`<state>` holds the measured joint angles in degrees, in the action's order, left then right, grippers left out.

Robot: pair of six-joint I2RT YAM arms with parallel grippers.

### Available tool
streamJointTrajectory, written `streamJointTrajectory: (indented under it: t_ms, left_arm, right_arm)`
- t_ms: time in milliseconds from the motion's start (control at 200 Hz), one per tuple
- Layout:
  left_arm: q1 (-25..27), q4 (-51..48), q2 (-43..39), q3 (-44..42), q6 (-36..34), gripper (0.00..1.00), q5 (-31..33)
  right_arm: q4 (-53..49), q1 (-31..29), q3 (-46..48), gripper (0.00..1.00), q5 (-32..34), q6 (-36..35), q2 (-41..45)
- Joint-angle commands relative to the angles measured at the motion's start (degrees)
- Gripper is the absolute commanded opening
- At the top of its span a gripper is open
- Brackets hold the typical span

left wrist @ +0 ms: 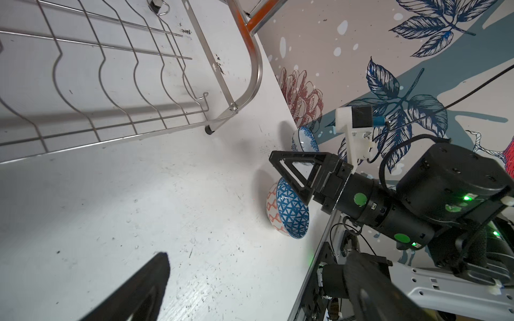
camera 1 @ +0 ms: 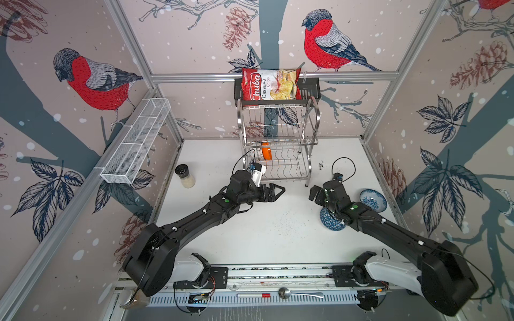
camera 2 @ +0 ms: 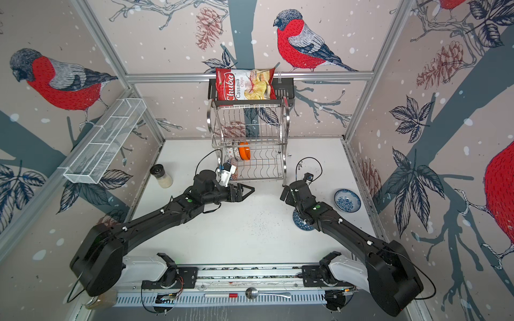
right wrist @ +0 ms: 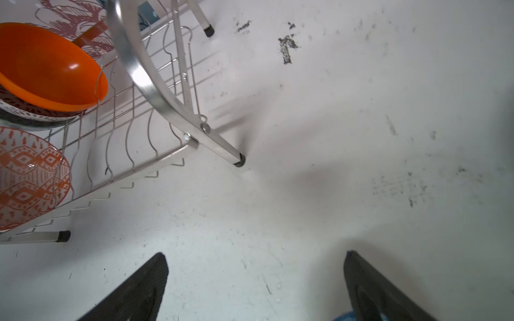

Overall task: Load the bowls into the dish rack
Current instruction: 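Withdraw the right gripper from the rack while the left gripper draws back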

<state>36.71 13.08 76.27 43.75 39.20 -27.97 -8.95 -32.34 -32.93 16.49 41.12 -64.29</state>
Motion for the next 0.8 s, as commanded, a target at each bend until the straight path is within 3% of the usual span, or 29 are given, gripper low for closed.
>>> streamJointTrajectory:
  t_ms: [0,255,395,795]
  left_arm:
    - [0.7,2.7,0.8,0.8,0.3,0.98,1.1]
    - [0.7,2.4,1.3,0.4,-0.1,0.98,1.3]
    - [0.7,2.4,1.6,0.3,0.0,0.98,1.6]
    - [0.7,1.1,1.5,0.9,-0.4,0.98,2.6]
  right_arm:
    - [-4.3,0.2,0.8,0.99,2.6,3.5,1.4]
    - [-5.0,0.0,3.4,1.0,1.2,5.7,2.7]
    - [0.0,-0.2,7.8,1.0,-3.1,8.6,3.8]
    - [6.6,-0.6,11.2,0.99,-3.0,9.2,-0.2]
